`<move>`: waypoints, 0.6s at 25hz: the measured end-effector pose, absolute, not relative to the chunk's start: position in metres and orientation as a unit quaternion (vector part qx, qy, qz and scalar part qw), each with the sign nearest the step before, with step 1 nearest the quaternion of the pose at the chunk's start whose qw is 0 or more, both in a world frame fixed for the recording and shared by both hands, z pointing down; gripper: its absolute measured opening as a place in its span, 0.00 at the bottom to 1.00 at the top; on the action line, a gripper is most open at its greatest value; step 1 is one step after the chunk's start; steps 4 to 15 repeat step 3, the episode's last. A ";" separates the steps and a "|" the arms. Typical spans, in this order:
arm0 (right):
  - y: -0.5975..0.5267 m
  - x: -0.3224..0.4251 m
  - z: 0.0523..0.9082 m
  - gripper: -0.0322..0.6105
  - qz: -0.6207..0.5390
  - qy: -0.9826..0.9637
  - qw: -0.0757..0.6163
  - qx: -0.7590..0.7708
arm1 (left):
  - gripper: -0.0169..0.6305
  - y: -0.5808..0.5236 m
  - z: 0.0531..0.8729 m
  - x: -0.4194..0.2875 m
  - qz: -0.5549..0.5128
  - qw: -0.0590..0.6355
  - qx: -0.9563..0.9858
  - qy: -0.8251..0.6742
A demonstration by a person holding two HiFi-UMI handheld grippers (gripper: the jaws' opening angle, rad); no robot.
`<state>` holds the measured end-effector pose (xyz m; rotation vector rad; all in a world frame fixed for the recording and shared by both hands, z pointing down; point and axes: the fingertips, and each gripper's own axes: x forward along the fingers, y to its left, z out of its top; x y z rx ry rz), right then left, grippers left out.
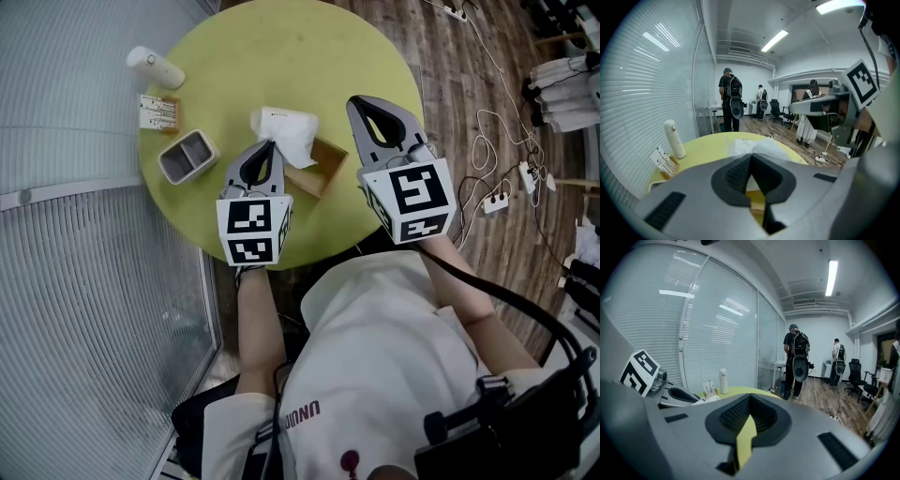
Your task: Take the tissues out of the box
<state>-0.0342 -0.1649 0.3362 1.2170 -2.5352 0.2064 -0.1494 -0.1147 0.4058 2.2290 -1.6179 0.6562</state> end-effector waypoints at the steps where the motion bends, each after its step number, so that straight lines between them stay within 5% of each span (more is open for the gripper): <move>1: -0.165 -0.034 0.337 0.08 0.072 -0.887 0.161 0.427 | 0.04 -0.115 0.406 -0.150 0.229 0.154 0.778 -0.565; 15: -0.165 -0.034 0.337 0.08 0.073 -0.886 0.162 0.427 | 0.04 -0.115 0.406 -0.150 0.229 0.154 0.778 -0.565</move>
